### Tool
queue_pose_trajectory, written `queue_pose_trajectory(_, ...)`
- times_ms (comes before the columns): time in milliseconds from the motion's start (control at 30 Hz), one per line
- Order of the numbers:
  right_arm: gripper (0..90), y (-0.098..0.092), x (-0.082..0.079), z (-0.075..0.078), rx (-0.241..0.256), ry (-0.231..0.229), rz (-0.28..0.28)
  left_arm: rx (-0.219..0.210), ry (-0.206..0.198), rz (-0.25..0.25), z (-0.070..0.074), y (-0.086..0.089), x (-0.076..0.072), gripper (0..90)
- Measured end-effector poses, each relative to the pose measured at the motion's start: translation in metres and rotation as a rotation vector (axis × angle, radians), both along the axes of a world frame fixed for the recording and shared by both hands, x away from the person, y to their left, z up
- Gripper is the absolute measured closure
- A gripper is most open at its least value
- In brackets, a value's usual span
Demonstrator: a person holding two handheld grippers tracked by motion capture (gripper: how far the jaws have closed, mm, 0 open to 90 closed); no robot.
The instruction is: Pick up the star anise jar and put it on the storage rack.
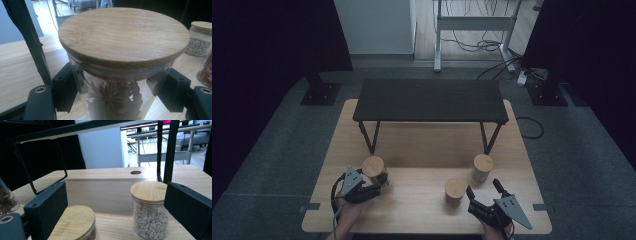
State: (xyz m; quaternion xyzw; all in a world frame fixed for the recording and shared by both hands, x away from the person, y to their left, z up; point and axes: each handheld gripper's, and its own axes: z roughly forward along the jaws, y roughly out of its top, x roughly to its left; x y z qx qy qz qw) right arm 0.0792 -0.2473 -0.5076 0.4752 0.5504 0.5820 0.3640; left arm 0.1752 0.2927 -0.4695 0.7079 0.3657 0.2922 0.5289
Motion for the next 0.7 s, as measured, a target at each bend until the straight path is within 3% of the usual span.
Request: queue_pose_trajectory(700,5.2,0.0,0.0,0.0,-0.003,0.002,-0.002,-0.03,-0.053,-0.003,0.014,0.006,-0.008,26.6)
